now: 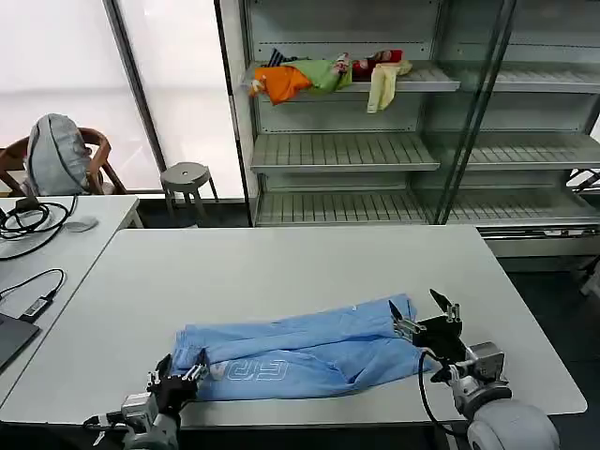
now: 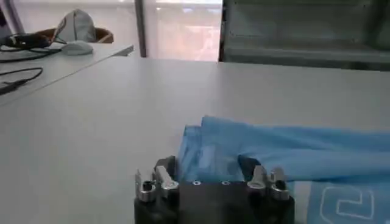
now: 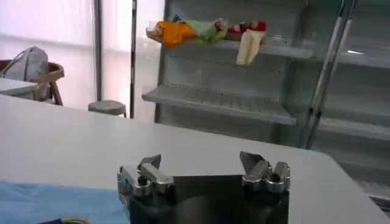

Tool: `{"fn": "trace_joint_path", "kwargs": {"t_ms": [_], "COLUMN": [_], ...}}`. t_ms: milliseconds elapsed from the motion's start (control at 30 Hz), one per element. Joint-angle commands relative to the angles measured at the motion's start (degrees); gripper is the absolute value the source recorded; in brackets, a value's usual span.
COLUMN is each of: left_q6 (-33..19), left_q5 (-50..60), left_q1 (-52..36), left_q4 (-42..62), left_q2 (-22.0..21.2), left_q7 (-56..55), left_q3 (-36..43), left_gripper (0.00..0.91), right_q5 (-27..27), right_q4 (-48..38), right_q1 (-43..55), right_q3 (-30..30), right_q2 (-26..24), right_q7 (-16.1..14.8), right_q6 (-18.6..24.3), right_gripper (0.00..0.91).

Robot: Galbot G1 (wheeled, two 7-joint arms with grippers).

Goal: Fold and organize the clothes.

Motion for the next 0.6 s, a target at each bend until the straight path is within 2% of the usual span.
{"fn": "trace_joint_path", "kwargs": {"t_ms": [33, 200, 333, 433, 600], "left_q6": [0.3, 0.3, -0.3, -0.1, 0.8], "left_q5": [2.5, 4.4, 9.8, 10.3, 10.2], "left_q1": [-0.2, -0.7, 0.0, 1.3, 3.0], "left_q4": [1.3, 1.8, 2.6, 1.5, 1.2], "left_q2": [-0.5, -0.6, 0.0, 1.0, 3.8], "left_q7": [-1.0, 0.3, 3.8, 6.3, 10.5], "left_q3": [2.5, 2.2, -1.3, -6.9, -22.1], "left_gripper": [0.020, 0.020, 0.020, 0.010, 0.010], "right_q5": [-0.4, -0.5, -0.7, -0.8, -0.7], "right_q4": [0.4, 0.4, 0.3, 0.2, 0.2], "right_q1": [-0.6, -0.8, -0.8, -0.6, -0.4], "right_q3": [0.0, -0.3, -0.4, -0.2, 0.2], "right_q2": [0.3, 0.3, 0.4, 0.3, 0.1], "right_q7": [0.0, -0.1, -0.1, -0.2, -0.4], "right_q6": [0.1, 0.1, 0.3, 0.4, 0.7], "right_gripper": [0.907, 0.907, 0.907, 0.907, 0.907]}}
